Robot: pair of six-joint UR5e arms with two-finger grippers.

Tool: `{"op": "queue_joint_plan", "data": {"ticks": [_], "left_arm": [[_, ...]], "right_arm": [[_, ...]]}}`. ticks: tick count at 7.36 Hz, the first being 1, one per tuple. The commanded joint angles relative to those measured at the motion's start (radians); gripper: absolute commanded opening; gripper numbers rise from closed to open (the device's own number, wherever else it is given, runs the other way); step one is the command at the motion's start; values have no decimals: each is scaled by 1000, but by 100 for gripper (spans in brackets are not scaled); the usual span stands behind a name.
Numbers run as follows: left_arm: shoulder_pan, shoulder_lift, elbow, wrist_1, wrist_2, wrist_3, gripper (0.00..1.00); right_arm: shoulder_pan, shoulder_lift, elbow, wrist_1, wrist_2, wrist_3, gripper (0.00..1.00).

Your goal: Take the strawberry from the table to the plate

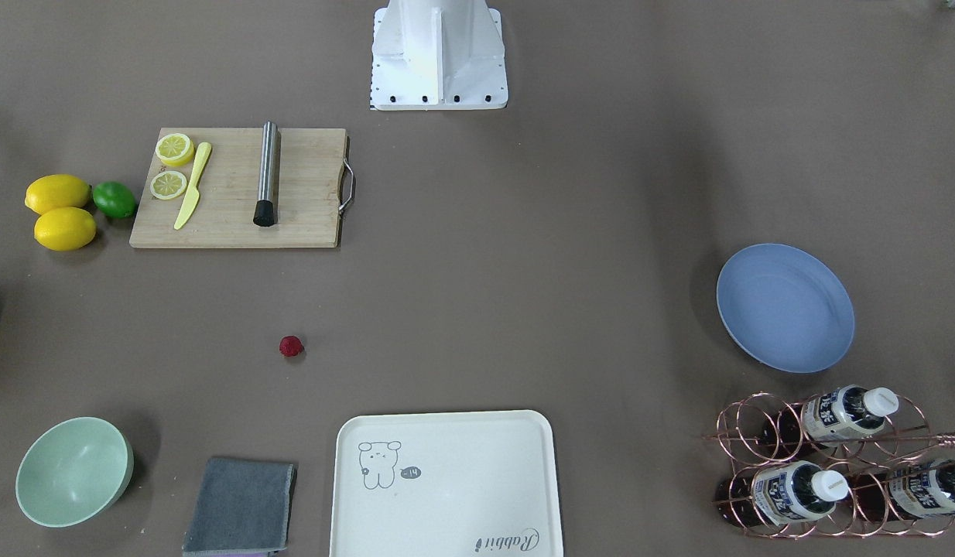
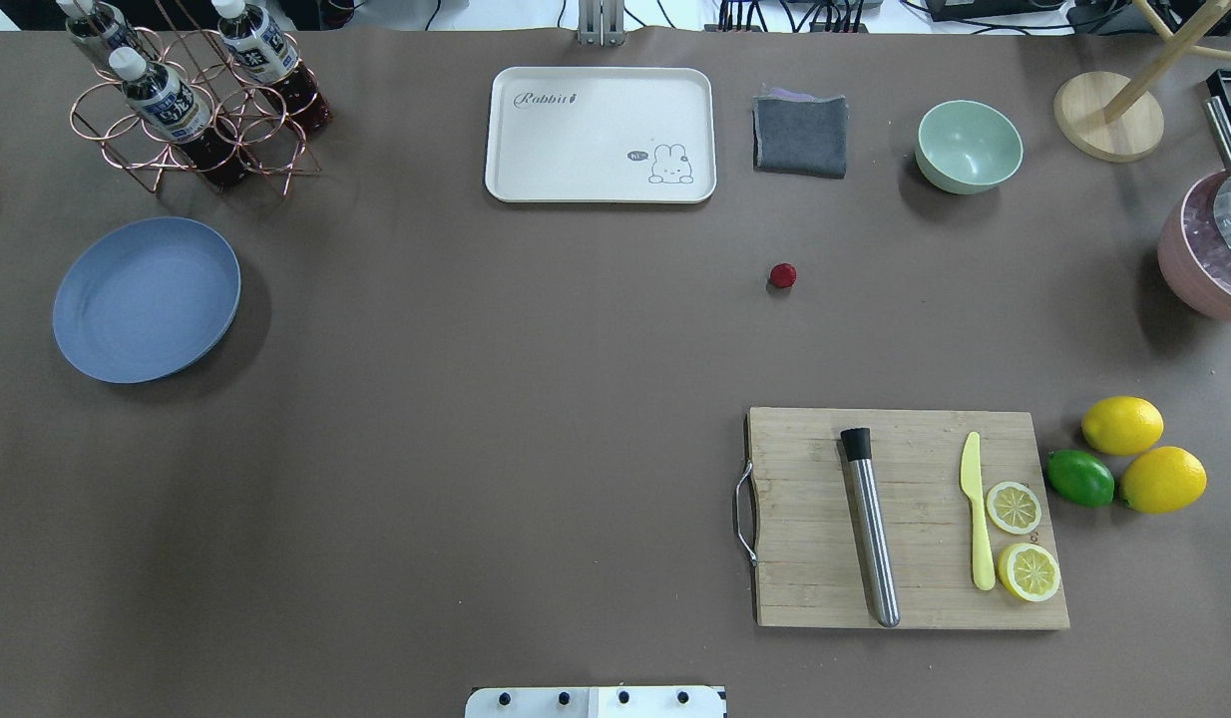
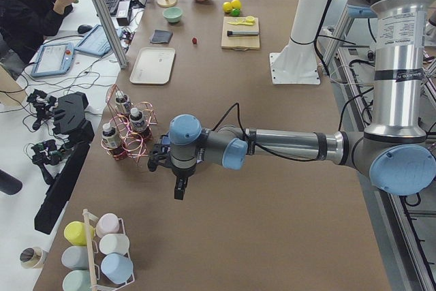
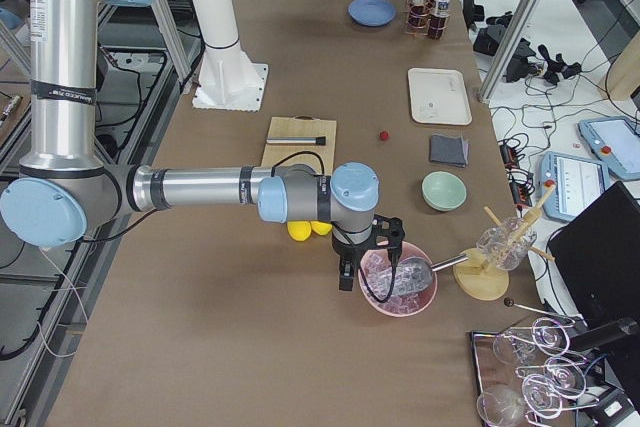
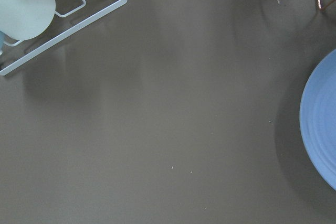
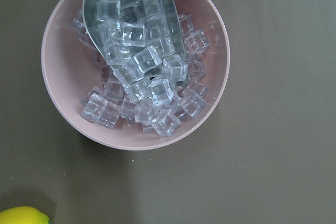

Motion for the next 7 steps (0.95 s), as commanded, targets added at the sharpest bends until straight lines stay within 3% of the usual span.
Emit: {"op": "queue_joint_plan", "data": {"ticks": [1, 5, 7], "left_arm": [[0, -16, 11, -25, 0, -1, 99], [1, -94, 24, -29, 5, 2, 99], [1, -71, 31, -108, 6, 2, 99]], "right_arm": [[1, 5, 6, 0, 2, 5, 100], [3, 12, -8, 0, 7, 8, 100], [1, 35, 3, 0, 10, 7, 100]]}}
